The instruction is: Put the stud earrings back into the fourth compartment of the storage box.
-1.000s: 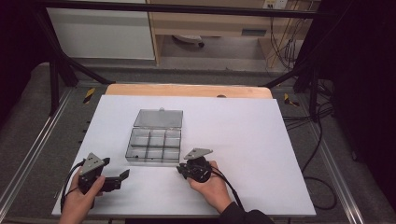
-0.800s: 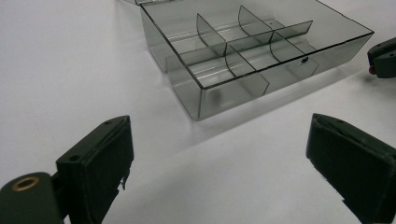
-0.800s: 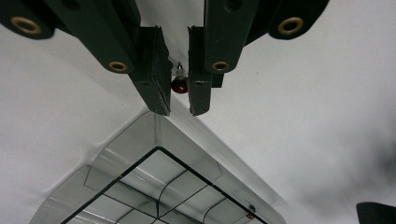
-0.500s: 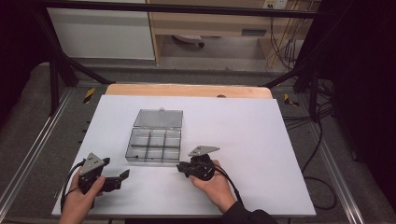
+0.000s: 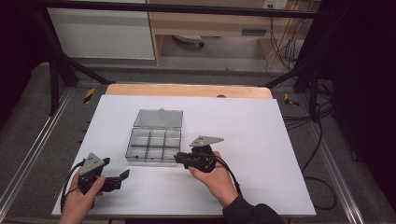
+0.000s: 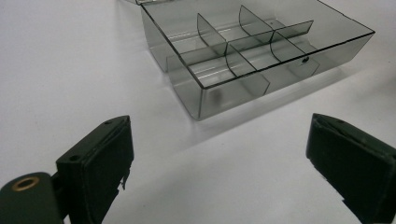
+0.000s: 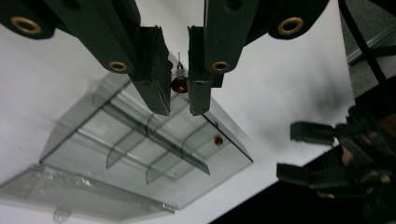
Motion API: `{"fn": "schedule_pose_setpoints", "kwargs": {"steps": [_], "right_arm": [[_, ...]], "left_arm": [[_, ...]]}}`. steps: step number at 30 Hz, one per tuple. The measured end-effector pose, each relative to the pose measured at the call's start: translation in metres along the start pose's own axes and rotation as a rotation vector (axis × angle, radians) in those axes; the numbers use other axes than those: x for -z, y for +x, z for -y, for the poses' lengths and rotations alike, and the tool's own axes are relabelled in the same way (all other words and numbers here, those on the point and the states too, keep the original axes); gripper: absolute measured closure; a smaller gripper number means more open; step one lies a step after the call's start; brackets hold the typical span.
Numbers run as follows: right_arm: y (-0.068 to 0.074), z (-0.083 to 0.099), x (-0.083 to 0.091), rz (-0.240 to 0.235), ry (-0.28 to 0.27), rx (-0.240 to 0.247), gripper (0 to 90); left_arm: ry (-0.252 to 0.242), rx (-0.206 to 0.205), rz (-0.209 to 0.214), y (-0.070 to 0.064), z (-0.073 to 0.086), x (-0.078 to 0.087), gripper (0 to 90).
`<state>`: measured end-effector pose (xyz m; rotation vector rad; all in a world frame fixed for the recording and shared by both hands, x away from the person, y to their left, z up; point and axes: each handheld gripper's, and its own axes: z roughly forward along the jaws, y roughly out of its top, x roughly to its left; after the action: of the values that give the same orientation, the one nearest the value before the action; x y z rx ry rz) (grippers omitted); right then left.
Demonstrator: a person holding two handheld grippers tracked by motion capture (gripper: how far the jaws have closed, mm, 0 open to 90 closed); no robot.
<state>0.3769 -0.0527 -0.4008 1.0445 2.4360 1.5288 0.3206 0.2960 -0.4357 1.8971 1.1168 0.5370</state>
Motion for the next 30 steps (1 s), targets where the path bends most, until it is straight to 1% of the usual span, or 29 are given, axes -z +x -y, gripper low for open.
{"fn": "schedule_pose_setpoints", "kwargs": {"steps": [2,4,5,6,8,9,13,14,15,21,26,30], "right_arm": [[0.002,-0.008,-0.003,-0.013,-0.016,0.004,79.5],[0.004,-0.017,-0.007,-0.021,-0.021,0.018,79.5],[0.007,-0.025,-0.012,-0.026,-0.018,0.031,79.5],[0.007,-0.025,-0.012,-0.026,-0.018,0.031,79.5],[0.009,-0.036,-0.02,-0.026,-0.02,0.048,79.5],[0.009,-0.036,-0.02,-0.026,-0.02,0.048,79.5],[0.013,-0.05,-0.029,-0.039,-0.053,0.057,79.5],[0.014,-0.057,-0.034,-0.045,-0.057,0.059,79.5],[0.014,-0.057,-0.034,-0.045,-0.057,0.059,79.5],[0.016,-0.068,-0.047,-0.053,-0.05,0.058,79.5],[0.017,-0.074,-0.055,-0.056,-0.048,0.047,79.5],[0.018,-0.08,-0.063,-0.052,-0.038,0.055,79.5]], "left_arm": [[0.0,-0.001,0.0,0.0,0.0,0.0,7.6],[0.0,0.0,0.0,0.0,0.0,0.0,7.6],[-0.001,0.005,0.004,0.0,0.0,0.0,7.6],[-0.001,0.005,0.004,0.0,0.0,0.0,7.6],[-0.001,0.003,0.004,0.0,0.0,0.0,7.6],[-0.001,0.0,0.001,0.0,0.0,0.0,7.6],[-0.002,0.004,0.007,0.0,0.0,0.0,7.6],[-0.003,0.004,0.007,0.0,0.0,0.0,7.6],[-0.003,0.005,0.006,0.0,0.0,0.0,7.6],[-0.004,0.005,0.007,0.001,0.0,0.0,7.6],[-0.003,0.005,0.006,0.0,0.0,0.0,7.6],[-0.002,0.005,0.006,0.001,0.0,0.0,7.6]]}}
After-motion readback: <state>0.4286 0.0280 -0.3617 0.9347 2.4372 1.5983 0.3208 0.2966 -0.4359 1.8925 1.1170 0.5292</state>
